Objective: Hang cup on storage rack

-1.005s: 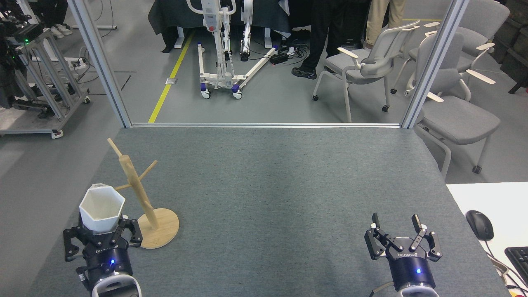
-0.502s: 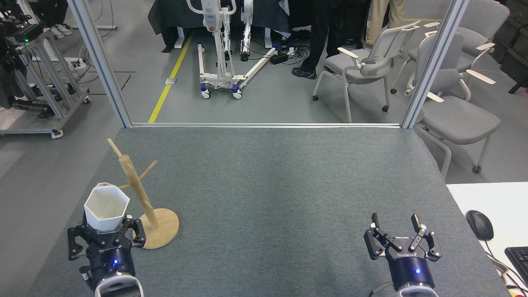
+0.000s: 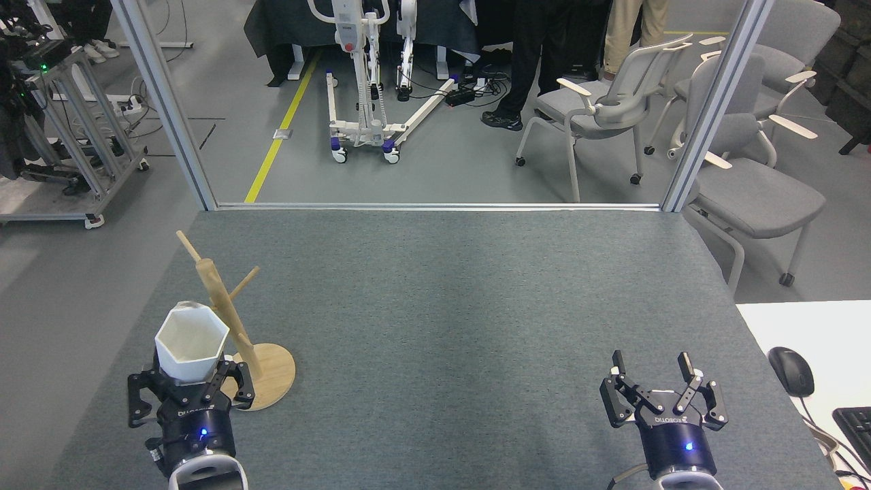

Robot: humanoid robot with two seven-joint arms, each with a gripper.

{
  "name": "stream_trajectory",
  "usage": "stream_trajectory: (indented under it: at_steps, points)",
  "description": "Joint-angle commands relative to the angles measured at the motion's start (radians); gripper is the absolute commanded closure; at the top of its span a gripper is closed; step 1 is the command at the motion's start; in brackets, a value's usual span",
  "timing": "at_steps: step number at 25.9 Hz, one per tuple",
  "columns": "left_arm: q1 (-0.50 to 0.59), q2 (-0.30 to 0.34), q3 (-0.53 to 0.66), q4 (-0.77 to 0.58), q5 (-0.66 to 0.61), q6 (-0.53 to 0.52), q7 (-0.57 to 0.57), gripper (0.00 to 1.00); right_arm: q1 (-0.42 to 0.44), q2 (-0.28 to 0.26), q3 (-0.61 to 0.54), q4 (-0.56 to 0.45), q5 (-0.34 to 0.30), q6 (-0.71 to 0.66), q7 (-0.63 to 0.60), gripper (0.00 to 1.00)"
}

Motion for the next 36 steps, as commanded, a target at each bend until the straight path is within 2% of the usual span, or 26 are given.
stream_trajectory:
  at_steps: [1,2,5,21,26,30,36]
  points:
    - [0.0,-0.003,0.0,0.001,0.0,0.0,0.002,0.84,0.0,0.0,0.0,-0.001,0.0,0.0,0.0,0.01]
    - [-0.002,-0.003,0.0,0.003,0.0,0.001,0.007,0.69,0.0,0.0,0.0,-0.001,0.0,0.0,0.0,0.01]
    - [-0.02,-0.008,0.0,0.01,0.0,0.009,0.071,0.02,0.0,0.0,0.0,-0.001,0.0,0.0,0.0,0.01]
    - [0.014,-0.006,-0.002,0.006,0.0,-0.043,0.095,0.0,0.0,0.0,0.0,-0.001,0.0,0.0,0.0,0.01]
    - [0.049,-0.011,-0.052,0.007,0.0,-0.043,0.095,0.0,0.0,0.0,0.0,-0.001,0.0,0.0,0.0,0.01]
    - [0.056,-0.034,-0.105,0.013,0.001,-0.045,0.092,0.0,0.0,0.0,0.0,-0.001,0.0,0.0,0.0,0.01]
    - [0.099,-0.108,-0.141,0.041,0.0,-0.045,0.1,0.0,0.0,0.002,-0.001,-0.002,0.0,0.0,0.0,0.01]
